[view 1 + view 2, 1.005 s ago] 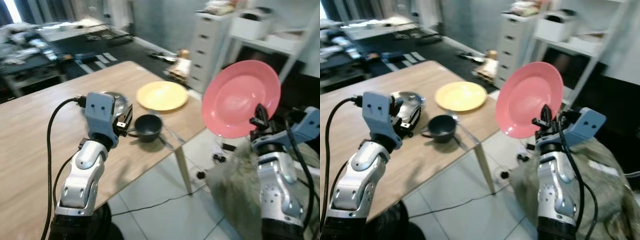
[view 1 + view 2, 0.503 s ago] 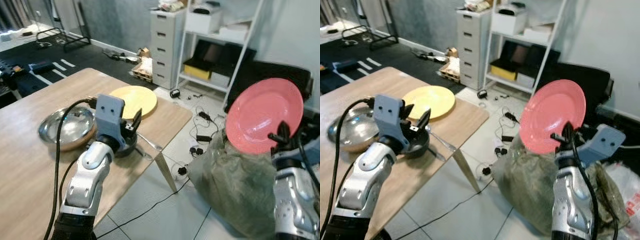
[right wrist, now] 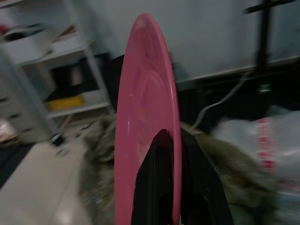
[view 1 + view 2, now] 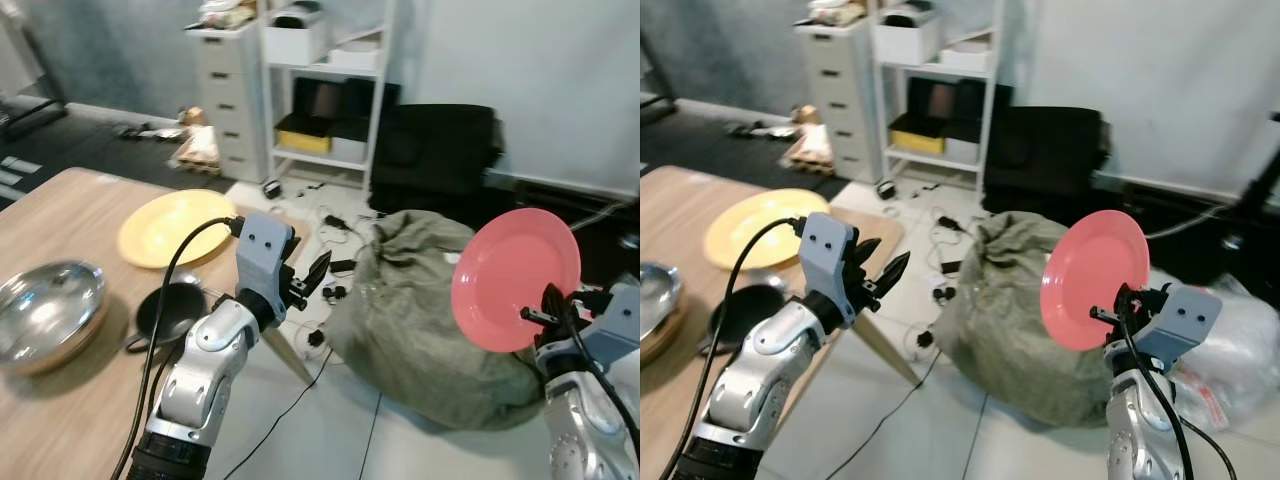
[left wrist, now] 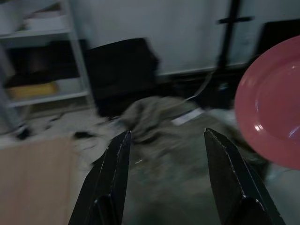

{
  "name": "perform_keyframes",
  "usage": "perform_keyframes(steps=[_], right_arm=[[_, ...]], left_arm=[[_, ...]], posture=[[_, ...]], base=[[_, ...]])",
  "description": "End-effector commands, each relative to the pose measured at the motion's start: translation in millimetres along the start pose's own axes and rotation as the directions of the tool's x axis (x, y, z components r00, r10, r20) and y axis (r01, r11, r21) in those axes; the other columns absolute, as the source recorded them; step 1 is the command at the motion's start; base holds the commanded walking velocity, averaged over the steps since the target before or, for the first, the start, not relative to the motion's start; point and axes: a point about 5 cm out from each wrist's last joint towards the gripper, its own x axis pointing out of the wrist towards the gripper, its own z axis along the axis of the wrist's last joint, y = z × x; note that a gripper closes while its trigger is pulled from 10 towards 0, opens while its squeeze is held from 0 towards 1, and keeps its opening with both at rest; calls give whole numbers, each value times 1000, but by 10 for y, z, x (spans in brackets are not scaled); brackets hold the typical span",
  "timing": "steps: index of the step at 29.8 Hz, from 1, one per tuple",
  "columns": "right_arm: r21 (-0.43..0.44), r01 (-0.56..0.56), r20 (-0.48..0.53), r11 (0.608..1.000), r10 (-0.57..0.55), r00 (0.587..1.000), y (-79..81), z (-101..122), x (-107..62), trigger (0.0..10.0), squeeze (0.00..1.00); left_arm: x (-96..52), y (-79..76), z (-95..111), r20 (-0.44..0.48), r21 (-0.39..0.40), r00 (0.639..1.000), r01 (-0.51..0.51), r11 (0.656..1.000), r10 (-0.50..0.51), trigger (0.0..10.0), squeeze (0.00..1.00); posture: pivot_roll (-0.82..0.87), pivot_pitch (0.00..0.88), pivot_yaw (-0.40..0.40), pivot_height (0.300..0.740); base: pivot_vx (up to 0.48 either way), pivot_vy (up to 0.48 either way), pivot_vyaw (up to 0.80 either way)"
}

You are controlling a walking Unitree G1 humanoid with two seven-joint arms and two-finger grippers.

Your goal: Setting the table

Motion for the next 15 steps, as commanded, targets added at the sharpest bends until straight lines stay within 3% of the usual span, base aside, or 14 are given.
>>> perform_keyframes(steps=[1, 15], right_arm=[[4, -3, 23, 1000, 3, 1000, 18, 34, 8, 10000, 0], [3, -13, 28, 1000, 13, 1000, 45, 33, 15, 10000, 0]], left_arm=[[-17, 7, -48, -18, 0, 1000, 5, 1000, -5, 10000, 0], [3, 55, -72, -29, -6, 999, -28, 1000, 28, 10000, 0]], posture=[[-159, 0, 139, 740], [-158, 0, 139, 740]], base=[[0, 0, -800], [0, 0, -800]])
